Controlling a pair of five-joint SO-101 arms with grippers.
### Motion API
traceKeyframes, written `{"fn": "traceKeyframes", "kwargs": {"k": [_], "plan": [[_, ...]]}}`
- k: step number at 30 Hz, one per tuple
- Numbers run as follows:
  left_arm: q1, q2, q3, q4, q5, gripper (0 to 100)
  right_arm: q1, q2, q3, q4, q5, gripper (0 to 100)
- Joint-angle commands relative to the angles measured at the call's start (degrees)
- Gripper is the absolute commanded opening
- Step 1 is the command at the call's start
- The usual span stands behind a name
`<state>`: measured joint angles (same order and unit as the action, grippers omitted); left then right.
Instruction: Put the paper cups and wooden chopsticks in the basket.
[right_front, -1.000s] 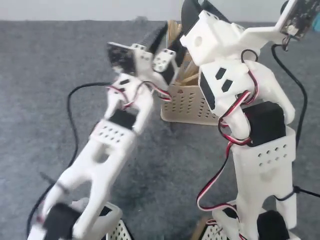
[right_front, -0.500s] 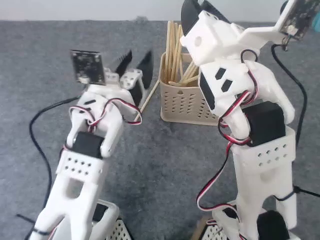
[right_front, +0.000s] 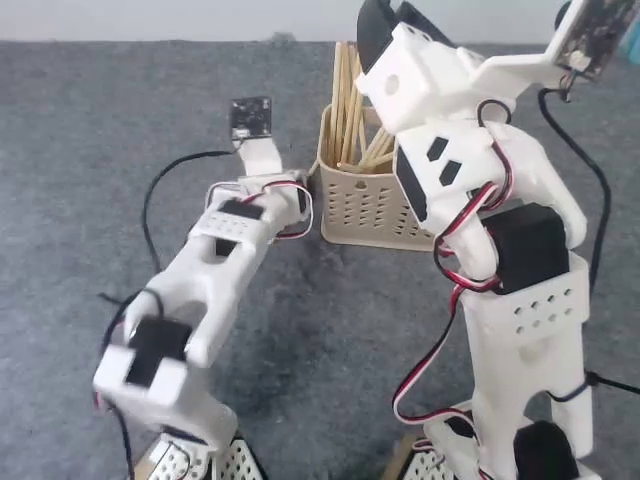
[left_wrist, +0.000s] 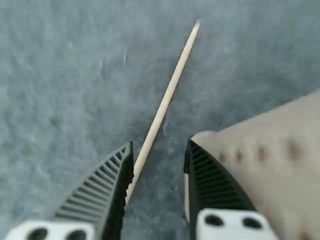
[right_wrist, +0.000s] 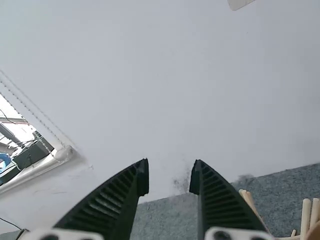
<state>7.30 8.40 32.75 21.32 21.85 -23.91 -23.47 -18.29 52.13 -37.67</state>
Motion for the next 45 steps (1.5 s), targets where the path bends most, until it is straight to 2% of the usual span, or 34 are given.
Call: {"fn": "traceKeyframes", "kwargs": {"k": [1,7,10,16,21,26,31,42,45], "plan": [[0.5,4.7,-5.5,-1.7,0.6,16,-0.2,-0.8,-0.2,0.0,-0.3,14.0],[0.4,9.6,-11.6,2.3,-2.5,6,-0.3,-0.9,-0.2,0.0,-0.3,14.0],[0.6,13.2,-16.9,7.0,-3.6,5,-0.5,-0.9,-0.2,0.0,-0.3,14.0],[0.4,22.0,-30.2,18.2,-3.6,13,-0.7,-0.9,-0.2,0.0,-0.3,14.0],[0.4,26.1,-37.1,24.1,-3.7,22,-0.7,-0.9,-0.2,0.0,-0.3,14.0],[0.4,26.4,-37.6,24.5,-3.7,18,-0.7,-0.9,-0.2,0.0,-0.3,14.0],[0.3,26.9,-38.3,24.3,-3.8,0,-0.7,-0.9,-0.2,0.1,-0.3,14.0],[-0.1,27.1,-38.5,24.6,-3.4,1,-0.6,-0.9,-0.2,0.1,-0.3,14.0],[-2.4,25.2,-39.0,24.6,-2.8,1,-0.5,-0.9,-0.2,0.1,-0.3,14.0]]}}
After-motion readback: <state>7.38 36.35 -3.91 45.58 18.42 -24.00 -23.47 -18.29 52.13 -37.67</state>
